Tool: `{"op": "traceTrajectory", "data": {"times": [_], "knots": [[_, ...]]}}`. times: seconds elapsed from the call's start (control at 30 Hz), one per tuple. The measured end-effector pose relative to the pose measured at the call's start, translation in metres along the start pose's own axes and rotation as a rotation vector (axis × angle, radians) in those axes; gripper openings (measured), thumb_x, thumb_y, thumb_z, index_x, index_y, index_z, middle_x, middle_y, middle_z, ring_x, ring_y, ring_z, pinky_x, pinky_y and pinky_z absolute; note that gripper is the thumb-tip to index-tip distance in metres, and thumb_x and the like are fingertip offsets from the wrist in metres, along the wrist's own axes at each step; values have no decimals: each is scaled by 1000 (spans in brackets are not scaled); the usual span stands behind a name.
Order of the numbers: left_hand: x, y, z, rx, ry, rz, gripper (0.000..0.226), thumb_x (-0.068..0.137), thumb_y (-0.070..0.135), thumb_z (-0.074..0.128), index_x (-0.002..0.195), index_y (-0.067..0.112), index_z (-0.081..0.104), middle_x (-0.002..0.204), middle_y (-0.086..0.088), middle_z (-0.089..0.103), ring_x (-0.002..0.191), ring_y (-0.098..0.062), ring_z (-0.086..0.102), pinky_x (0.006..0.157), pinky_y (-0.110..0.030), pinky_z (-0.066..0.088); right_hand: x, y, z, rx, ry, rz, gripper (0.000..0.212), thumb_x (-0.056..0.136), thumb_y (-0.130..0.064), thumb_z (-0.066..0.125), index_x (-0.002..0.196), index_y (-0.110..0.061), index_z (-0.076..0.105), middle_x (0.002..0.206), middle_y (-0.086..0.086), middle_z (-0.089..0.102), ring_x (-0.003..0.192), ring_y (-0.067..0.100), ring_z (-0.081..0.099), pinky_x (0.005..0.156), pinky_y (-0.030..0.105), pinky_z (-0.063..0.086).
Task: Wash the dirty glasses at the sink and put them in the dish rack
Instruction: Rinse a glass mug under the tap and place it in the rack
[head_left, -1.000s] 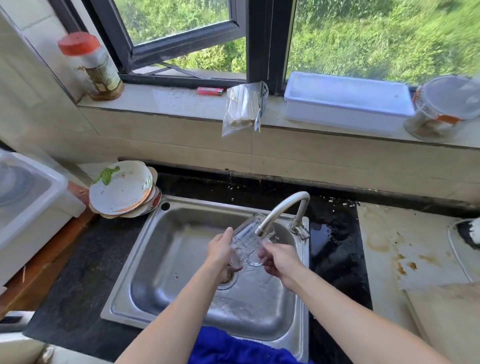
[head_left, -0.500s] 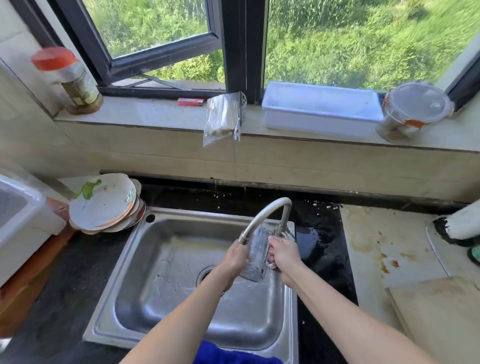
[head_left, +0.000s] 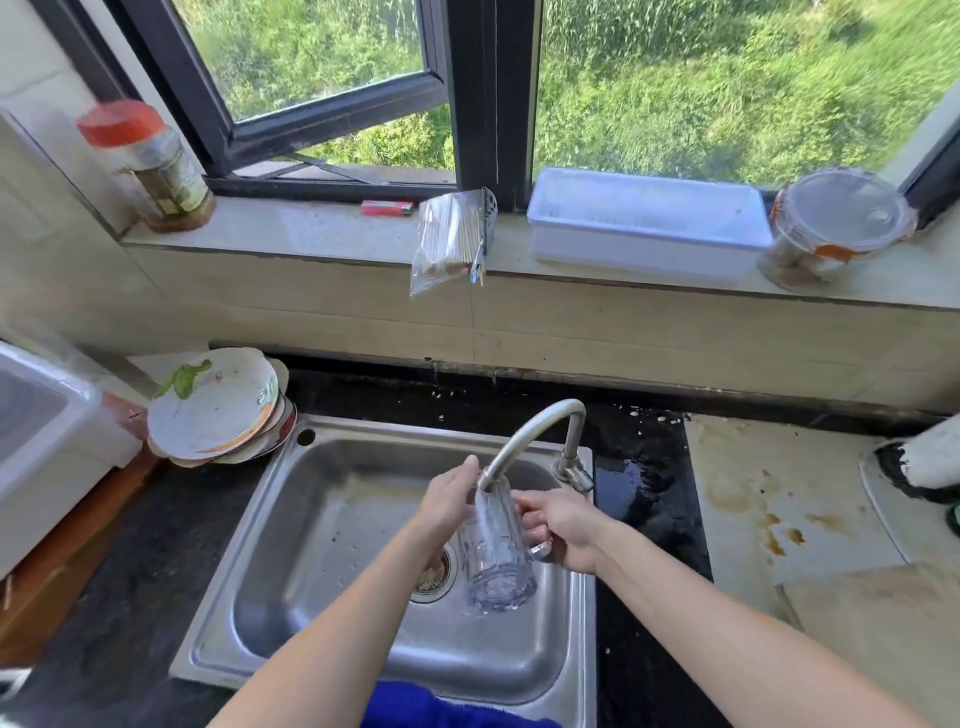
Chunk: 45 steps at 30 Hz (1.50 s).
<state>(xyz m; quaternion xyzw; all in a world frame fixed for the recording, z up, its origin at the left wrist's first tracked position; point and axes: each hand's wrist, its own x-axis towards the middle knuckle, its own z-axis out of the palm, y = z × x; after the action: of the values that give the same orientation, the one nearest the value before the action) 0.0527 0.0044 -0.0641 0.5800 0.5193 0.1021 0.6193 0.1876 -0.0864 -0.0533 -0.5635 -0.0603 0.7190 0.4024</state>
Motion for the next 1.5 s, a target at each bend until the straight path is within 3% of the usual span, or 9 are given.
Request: {"op": "traceTrajectory", "data": {"times": [0.2,0.33,0.47,0.57,0.73,1.0,1.13,1.3,1.5], "knots": [[-19,-5,-36,-153,-344,-14,25,99,19,49,84,5,62,76,-8,67,75,-16,64,77,-29,49,13,-19,-22,-83,9,8,26,95,-18,60,69,-14,63,51,-8,34,40,3,28,38,13,21],[-18,-8,-17,-214,-84,-20,29,100,17,49,74,9,60,70,-6,65,61,-9,60,60,-25,41,25,-12,-3,-610,410,-253,33,87,-31,65,57,-21,58,52,-4,49,50,13,44,55,28,38],[-18,-15,-16,-166,79,41,32,99,14,50,70,9,60,60,-3,63,51,-4,57,58,-27,38,34,22,14,-1106,506,-481,43,92,-49,21,92,-28,59,108,-1,64,102,23,57,87,44,49],[-21,-15,-13,-114,111,74,31,99,13,50,71,7,62,61,-5,65,54,-6,59,63,-26,44,35,27,25,-1247,496,-542,42,99,-44,22,121,-27,54,135,-4,50,129,19,43,93,43,45],[-18,-18,-34,-188,218,70,29,99,11,48,74,6,63,67,-9,66,58,-10,59,57,-19,44,31,30,3,-1266,383,-677,47,103,-47,22,142,-32,43,146,-13,43,138,7,31,104,35,37],[-20,-32,-32,-206,160,87,33,98,10,49,68,10,62,63,-6,65,62,-17,58,70,-34,45,38,36,7,-1304,424,-661,45,103,-44,25,119,-24,62,129,-6,58,132,12,40,96,35,42],[-24,-38,-40,-199,134,121,30,98,10,50,70,10,62,66,-7,65,66,-17,57,74,-36,44,10,46,-11,-1059,529,-813,25,97,-38,53,115,-23,59,118,-12,53,102,2,54,74,17,41],[-31,-33,-26,-270,7,46,32,100,12,45,71,11,59,65,-6,66,70,-21,56,73,-34,39,13,31,8,-163,366,-135,29,95,-41,58,109,-16,63,100,6,71,72,19,70,58,29,54],[-34,-17,-21,-301,-170,-228,26,102,30,39,91,12,54,66,-10,66,65,-19,63,66,-33,49,5,38,1,-530,357,-444,14,98,-26,56,98,-17,67,95,3,68,80,12,60,67,16,47]]}}
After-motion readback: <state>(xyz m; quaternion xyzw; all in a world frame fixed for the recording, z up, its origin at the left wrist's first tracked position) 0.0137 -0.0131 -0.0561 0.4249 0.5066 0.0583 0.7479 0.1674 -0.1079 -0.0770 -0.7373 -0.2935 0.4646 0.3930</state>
